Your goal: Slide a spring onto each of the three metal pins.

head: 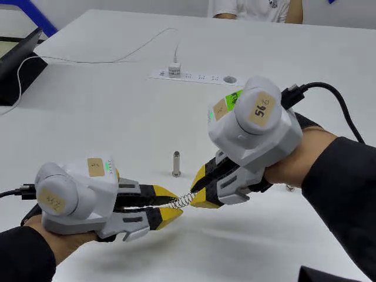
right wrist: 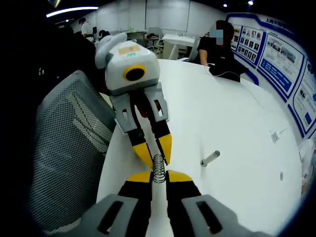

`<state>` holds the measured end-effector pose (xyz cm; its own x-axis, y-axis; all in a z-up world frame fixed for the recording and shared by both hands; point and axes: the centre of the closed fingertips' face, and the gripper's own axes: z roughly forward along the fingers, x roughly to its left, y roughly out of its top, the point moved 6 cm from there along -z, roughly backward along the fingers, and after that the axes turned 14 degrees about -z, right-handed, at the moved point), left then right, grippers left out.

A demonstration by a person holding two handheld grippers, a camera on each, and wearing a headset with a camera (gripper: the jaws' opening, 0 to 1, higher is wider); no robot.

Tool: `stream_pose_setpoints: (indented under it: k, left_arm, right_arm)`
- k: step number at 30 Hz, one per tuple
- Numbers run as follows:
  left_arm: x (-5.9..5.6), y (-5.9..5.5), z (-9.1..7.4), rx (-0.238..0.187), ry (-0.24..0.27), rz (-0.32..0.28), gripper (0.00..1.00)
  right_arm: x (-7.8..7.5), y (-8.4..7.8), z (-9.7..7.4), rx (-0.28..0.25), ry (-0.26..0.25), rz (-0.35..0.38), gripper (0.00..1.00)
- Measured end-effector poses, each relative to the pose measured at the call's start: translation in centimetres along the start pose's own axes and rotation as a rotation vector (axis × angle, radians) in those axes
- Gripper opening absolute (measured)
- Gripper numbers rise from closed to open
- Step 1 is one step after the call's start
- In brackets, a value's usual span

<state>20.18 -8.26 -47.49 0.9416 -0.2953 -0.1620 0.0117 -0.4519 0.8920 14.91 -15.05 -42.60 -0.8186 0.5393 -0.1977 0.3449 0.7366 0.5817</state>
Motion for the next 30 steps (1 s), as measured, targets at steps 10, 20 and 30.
stream_pose_setpoints:
  k: [10, 20, 30]
  left_arm:
    - [-0.1, 0.0, 0.1, -0.002, -0.006, -0.004, 0.12]
    - [-0.2, 0.2, 0.3, -0.015, -0.014, -0.015, 0.11]
    - [-0.2, 0.2, 0.3, -0.017, -0.017, -0.027, 0.11]
  right_arm:
    - [-0.3, 1.5, 0.0, -0.040, -0.018, -0.019, 0.12]
    - [-0.5, 2.6, 0.3, -0.083, -0.038, -0.031, 0.12]
    - [-0.5, 2.7, 0.5, -0.093, -0.038, -0.015, 0.12]
